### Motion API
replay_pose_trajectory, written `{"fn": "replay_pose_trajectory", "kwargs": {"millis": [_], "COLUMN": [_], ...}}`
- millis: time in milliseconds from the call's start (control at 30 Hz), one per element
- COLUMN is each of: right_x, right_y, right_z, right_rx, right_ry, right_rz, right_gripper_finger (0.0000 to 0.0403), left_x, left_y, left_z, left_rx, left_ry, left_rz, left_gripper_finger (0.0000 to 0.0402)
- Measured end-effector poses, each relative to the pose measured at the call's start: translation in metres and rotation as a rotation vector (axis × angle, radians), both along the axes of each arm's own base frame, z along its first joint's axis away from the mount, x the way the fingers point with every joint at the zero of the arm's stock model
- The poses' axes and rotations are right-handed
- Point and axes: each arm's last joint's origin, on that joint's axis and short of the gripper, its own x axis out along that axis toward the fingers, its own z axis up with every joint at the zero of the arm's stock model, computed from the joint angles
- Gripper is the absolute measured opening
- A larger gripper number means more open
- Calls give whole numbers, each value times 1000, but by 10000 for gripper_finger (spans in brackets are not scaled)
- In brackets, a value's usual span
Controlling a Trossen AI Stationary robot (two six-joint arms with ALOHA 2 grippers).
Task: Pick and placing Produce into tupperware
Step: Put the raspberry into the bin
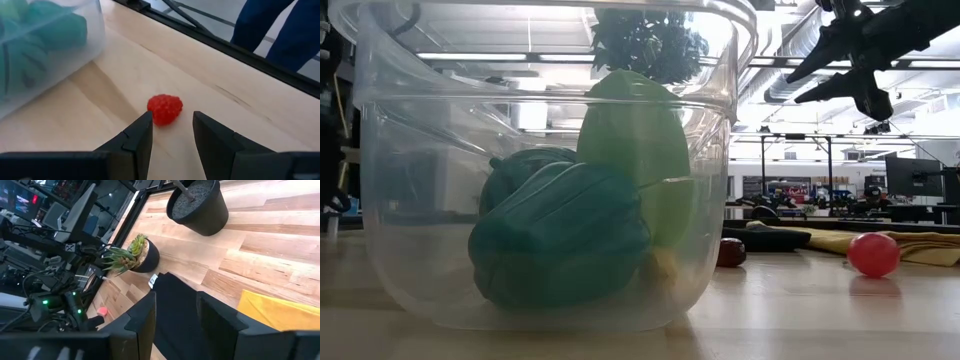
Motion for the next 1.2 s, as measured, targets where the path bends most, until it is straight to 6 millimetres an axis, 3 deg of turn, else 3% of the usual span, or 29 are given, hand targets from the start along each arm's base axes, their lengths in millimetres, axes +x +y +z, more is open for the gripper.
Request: {"fn": "replay_pose_trajectory", "kwargs": {"millis": [433,1200], "right_x": [0,0], "right_y": [0,0], "right_z": [0,0], "right_rx": [-6,-15], "right_ry": [2,6], "right_rz": [4,8], "right_gripper_finger": [133,133], "left_x": [2,10], "left_y": [-1,-6], "left_z": [-8,-4], "left_rx": [18,10], "left_ry": [14,-5], "left_rz": [-1,-11], "left_gripper_finger": [130,131]}}
